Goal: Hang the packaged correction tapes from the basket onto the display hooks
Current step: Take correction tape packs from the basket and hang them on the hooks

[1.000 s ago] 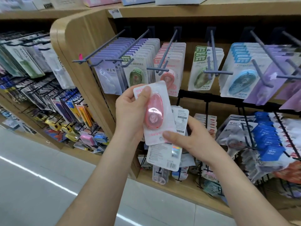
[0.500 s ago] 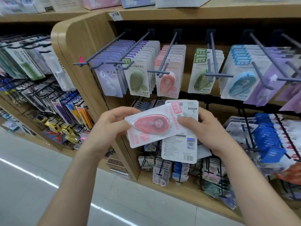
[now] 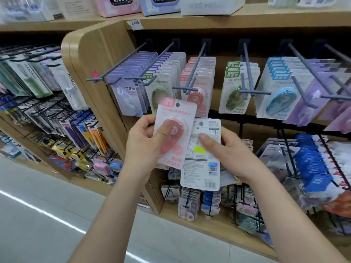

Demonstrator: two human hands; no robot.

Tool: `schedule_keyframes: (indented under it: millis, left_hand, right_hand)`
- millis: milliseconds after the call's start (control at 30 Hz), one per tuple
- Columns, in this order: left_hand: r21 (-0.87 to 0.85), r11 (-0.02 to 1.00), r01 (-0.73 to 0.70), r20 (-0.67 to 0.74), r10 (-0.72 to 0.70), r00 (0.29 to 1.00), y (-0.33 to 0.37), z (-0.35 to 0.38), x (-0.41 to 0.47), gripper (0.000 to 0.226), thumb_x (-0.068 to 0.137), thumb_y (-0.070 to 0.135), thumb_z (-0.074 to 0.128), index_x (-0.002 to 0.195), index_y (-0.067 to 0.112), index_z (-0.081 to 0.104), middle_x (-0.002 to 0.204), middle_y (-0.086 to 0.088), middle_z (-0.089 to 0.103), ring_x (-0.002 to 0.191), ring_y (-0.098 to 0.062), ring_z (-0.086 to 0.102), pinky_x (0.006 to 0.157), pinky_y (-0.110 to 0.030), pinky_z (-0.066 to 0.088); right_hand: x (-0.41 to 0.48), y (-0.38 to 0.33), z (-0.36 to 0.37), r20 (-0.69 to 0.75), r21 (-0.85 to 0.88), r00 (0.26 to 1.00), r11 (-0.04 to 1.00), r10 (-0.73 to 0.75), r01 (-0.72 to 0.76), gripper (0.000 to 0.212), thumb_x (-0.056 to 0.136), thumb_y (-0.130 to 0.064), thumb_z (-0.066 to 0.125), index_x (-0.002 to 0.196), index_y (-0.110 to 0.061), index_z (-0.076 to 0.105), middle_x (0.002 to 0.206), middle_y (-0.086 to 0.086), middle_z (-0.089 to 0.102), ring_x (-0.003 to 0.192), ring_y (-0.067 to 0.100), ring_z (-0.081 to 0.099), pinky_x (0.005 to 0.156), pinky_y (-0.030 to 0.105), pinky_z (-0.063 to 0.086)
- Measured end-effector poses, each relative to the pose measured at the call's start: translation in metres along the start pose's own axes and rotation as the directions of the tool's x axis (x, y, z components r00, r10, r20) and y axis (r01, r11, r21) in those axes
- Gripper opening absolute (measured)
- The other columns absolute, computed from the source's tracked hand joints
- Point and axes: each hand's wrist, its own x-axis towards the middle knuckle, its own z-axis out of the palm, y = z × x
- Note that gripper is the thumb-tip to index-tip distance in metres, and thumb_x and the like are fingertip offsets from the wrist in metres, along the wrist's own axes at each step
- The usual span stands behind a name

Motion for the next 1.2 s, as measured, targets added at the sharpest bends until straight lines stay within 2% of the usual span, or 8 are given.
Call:
schedule_keyframes:
  millis: [233,467,667,800,967,1067,1133,1200]
  left_hand:
    - [-0.103,0.994,-0.041,-0.029,0.038,0.999,0.003,0.021,0.018,0.022,0.084,0.025,0.070,0.098,0.010,0.061,0.080,0.000,0.075,0.071,-0.012,0.072,0.056,-0.024,0.055]
    - [0.027,0.997,-0.067,-0.060,0.069,0.996,-0.002,0.025,0.015,0.024,0.088,0.026,0.072,0.105,0.014,0.061,0.087,-0.005,0.076,0.080,-0.020,0.074,0.064,-0.036,0.060]
    - [0.080,0.984,-0.160,-0.003,0.161,0.987,-0.004,0.023,0.013,0.044,0.093,0.029,0.068,0.129,0.049,0.053,0.112,0.000,0.073,0.102,-0.016,0.070,0.082,-0.041,0.060]
    - [0.231,0.949,-0.214,-0.015,0.224,0.975,-0.004,0.028,0.021,0.030,0.097,0.032,0.060,0.127,0.035,0.064,0.123,0.014,0.066,0.114,0.001,0.060,0.098,-0.036,0.053]
    - [0.190,0.973,-0.134,0.101,0.117,0.988,-0.004,0.032,0.028,0.035,0.103,0.021,0.050,0.136,0.029,0.057,0.132,0.009,0.062,0.119,-0.007,0.060,0.094,-0.031,0.054]
    - [0.120,0.989,-0.085,0.230,0.055,0.972,-0.006,0.019,0.028,0.039,0.098,0.017,0.059,0.131,0.038,0.054,0.120,0.001,0.066,0.104,-0.007,0.064,0.083,-0.025,0.055]
    - [0.165,0.981,-0.102,0.139,0.079,0.987,-0.013,0.015,0.032,0.038,0.093,0.024,0.068,0.125,0.042,0.058,0.107,-0.021,0.063,0.090,-0.017,0.063,0.082,-0.037,0.058]
    - [0.218,0.972,-0.092,0.003,0.094,0.996,-0.022,0.020,0.040,0.039,0.089,0.029,0.073,0.125,0.038,0.063,0.099,-0.018,0.067,0.089,-0.023,0.064,0.087,-0.043,0.057]
  right_hand:
    - [0.001,-0.002,0.002,-0.059,0.002,0.998,0.999,-0.034,0.034,0.025,0.080,-0.033,0.064,0.105,-0.029,0.065,0.098,-0.014,0.076,0.090,0.007,0.073,0.070,0.019,0.055]
    - [0.001,0.000,-0.002,-0.064,-0.100,0.998,0.995,0.013,-0.019,0.026,0.083,-0.027,0.075,0.107,-0.032,0.067,0.105,-0.017,0.075,0.097,0.003,0.071,0.080,0.022,0.057]
    - [0.003,0.004,0.001,-0.086,-0.112,0.996,0.993,0.037,-0.047,0.019,0.089,-0.026,0.071,0.106,-0.031,0.067,0.104,-0.014,0.075,0.094,0.005,0.072,0.079,0.023,0.057]
    - [0.005,0.001,0.003,-0.133,-0.073,0.991,0.997,0.019,-0.029,0.018,0.090,-0.022,0.070,0.106,-0.029,0.068,0.104,-0.013,0.076,0.095,0.006,0.072,0.077,0.020,0.057]
    - [0.004,-0.001,0.000,-0.180,-0.084,0.983,0.996,0.025,-0.040,0.020,0.093,-0.017,0.067,0.108,-0.030,0.066,0.107,-0.010,0.075,0.095,0.006,0.071,0.079,0.025,0.056]
    - [0.001,-0.002,-0.006,-0.185,-0.086,0.982,0.995,0.028,-0.044,0.025,0.092,-0.011,0.065,0.101,-0.035,0.064,0.100,-0.016,0.074,0.089,0.001,0.071,0.070,0.017,0.054]
    - [-0.002,-0.001,-0.008,-0.219,-0.090,0.975,0.995,0.021,-0.041,0.027,0.092,-0.012,0.066,0.100,-0.038,0.062,0.099,-0.021,0.072,0.087,-0.006,0.069,0.065,0.011,0.051]
    - [-0.004,0.001,-0.009,-0.282,-0.080,0.959,0.996,0.016,-0.040,0.027,0.092,-0.014,0.067,0.101,-0.040,0.060,0.102,-0.022,0.069,0.090,-0.007,0.067,0.069,0.013,0.051]
